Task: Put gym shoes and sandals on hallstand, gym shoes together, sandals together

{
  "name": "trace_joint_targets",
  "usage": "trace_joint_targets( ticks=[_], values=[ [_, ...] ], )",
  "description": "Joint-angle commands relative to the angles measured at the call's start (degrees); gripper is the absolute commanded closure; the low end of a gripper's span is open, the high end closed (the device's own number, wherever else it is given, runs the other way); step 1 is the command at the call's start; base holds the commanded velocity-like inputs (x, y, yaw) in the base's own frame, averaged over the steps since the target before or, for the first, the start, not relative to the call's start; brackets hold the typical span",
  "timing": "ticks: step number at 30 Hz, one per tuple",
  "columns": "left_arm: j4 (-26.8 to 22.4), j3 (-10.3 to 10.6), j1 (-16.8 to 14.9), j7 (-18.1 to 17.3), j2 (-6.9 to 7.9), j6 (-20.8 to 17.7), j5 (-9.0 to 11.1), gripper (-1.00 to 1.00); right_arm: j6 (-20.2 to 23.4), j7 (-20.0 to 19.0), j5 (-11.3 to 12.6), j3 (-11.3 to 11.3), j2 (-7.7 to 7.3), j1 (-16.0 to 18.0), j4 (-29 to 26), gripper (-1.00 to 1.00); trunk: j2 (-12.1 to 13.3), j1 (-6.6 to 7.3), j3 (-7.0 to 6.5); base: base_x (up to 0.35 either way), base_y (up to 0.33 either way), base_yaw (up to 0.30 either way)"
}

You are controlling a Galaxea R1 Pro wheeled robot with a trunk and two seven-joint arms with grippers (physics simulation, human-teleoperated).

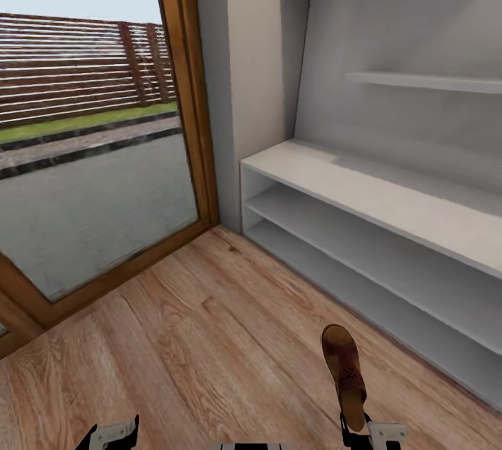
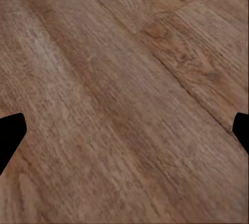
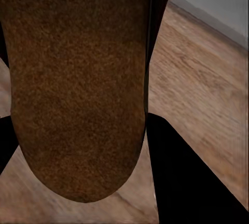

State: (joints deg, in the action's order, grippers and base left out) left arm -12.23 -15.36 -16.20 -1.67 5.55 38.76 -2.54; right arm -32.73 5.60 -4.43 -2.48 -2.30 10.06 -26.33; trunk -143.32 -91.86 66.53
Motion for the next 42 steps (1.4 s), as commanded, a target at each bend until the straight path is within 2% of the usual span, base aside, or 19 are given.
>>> trace_joint_targets(
  ticks=[1, 42],
  values=[
    [0.04, -0.37, -0.03, -0.18, -0.01, 0.18, -0.27, -1.00, -0.14, 0.29, -0.28, -0.07, 0.02, 0.04, 0.07, 1.00, -0.02, 0.01, 0.04, 0.000, 0.000, -0.279],
    [0.08, -0.37, -0.01, -0.18, -0.01, 0.18, -0.27, -1.00, -0.17, 0.33, -0.23, -0.24, 0.03, 0.04, -0.10, 1.00, -0.02, 0.01, 0.04, 0.000, 0.000, -0.280]
  ],
)
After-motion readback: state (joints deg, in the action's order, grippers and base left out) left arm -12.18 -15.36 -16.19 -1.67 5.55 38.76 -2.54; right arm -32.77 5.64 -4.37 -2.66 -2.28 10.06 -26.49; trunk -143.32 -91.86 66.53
